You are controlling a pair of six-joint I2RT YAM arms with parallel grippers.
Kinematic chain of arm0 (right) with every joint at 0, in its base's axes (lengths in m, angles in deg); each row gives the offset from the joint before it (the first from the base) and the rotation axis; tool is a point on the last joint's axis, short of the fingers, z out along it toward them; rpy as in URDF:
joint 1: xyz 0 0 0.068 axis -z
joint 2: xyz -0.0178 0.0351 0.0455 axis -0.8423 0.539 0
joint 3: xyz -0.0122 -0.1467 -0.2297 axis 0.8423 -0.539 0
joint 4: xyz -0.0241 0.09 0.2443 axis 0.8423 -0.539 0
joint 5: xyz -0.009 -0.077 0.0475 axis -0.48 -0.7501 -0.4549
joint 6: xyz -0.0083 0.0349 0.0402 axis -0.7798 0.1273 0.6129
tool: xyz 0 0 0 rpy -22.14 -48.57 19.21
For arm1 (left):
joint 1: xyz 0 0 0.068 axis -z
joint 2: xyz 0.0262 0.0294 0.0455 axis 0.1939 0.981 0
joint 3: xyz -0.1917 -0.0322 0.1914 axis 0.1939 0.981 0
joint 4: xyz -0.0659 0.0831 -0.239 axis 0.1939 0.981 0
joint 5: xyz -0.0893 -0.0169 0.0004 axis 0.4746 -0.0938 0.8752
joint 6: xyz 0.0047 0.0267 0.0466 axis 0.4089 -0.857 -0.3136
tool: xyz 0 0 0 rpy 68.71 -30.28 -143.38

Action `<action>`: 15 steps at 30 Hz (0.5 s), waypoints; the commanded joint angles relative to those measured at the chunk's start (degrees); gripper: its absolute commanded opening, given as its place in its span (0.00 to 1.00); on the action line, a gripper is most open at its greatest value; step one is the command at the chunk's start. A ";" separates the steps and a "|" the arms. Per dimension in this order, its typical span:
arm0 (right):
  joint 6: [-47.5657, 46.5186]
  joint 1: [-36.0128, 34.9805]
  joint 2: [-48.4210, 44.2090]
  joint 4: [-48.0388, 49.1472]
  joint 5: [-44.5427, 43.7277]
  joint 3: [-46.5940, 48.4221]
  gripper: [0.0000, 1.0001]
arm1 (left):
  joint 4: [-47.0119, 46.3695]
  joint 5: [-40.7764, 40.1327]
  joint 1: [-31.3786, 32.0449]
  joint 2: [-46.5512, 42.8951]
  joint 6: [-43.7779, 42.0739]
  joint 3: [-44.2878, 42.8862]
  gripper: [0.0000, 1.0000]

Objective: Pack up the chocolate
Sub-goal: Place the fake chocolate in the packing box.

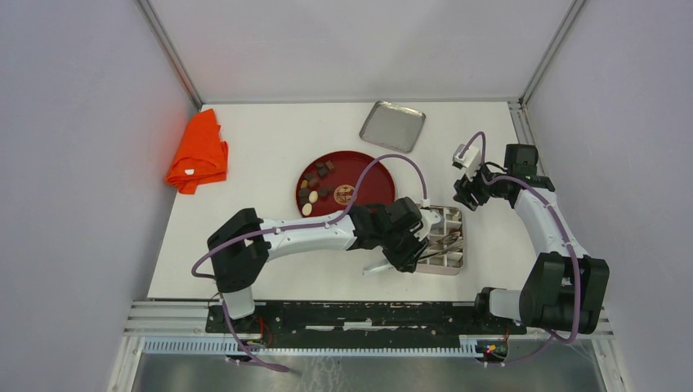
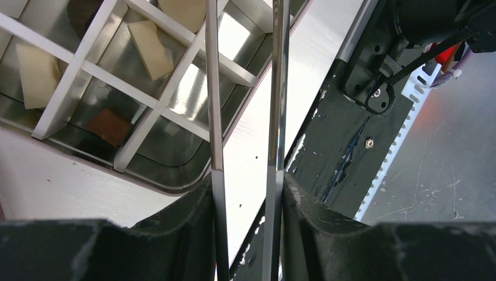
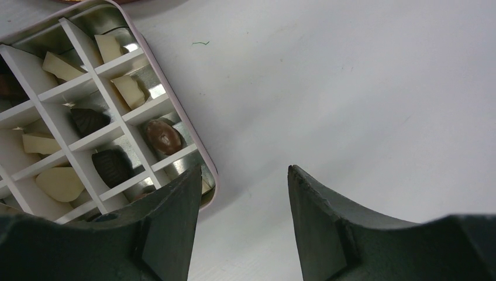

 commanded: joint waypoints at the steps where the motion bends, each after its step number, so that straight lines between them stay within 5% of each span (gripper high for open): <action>1: -0.19 0.23 -0.43 0.19 0.37 0.09 0.62 | -1.11 -0.27 0.31 0.03 -0.61 -2.80 0.43; 15: -6.05 0.23 0.73 -4.04 7.10 0.53 0.62 | 1.78 -3.01 0.10 -12.12 0.23 4.13 0.39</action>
